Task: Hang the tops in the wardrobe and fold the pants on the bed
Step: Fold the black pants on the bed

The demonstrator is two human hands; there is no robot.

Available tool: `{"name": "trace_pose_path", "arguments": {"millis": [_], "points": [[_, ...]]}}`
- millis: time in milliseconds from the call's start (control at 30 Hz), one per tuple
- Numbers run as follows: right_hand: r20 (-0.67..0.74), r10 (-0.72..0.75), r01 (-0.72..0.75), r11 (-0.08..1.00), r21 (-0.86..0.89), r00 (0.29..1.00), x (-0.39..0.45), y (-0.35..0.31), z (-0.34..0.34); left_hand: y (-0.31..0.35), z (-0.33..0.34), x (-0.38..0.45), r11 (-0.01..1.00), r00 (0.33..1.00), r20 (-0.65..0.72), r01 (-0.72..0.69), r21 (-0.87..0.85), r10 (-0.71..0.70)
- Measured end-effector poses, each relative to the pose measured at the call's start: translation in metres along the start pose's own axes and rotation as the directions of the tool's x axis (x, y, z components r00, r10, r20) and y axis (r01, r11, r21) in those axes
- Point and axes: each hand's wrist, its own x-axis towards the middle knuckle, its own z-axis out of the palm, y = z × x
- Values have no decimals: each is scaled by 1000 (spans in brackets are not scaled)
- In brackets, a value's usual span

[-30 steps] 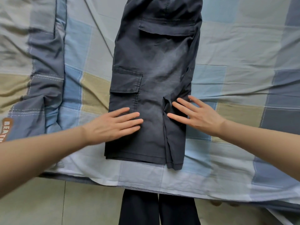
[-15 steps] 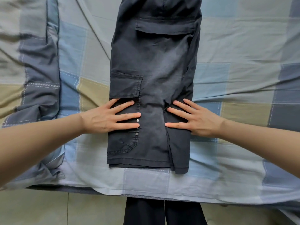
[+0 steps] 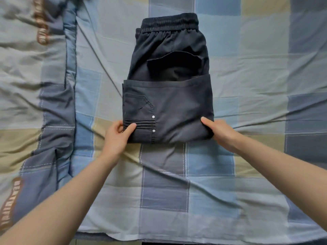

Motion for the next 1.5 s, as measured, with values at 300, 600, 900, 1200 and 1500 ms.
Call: {"name": "trace_pose_path", "arguments": {"millis": [300, 600, 900, 1200, 1500], "points": [[95, -32, 48, 984, -171, 995, -33, 33, -16, -39, -4, -35, 999, 997, -62, 38, 25, -36], [502, -728, 374, -352, -858, 467, -33, 3, -57, -21, -55, 4, -140, 457, 546, -663, 735, 702], [876, -195, 273, -901, -338, 441, 22, -21, -51, 14, -34, 81, -733, 85, 986, -660, 162, 140], [876, -253, 312, -864, -395, 410, 55, -18, -45, 9, -24, 106, -694, 62, 988, -705, 146, 145], [876, -263, 379, -823, -422, 405, 40, 6, -54, 5, -26, 68, -575, 79, 981, -801, 169, 178]]}}
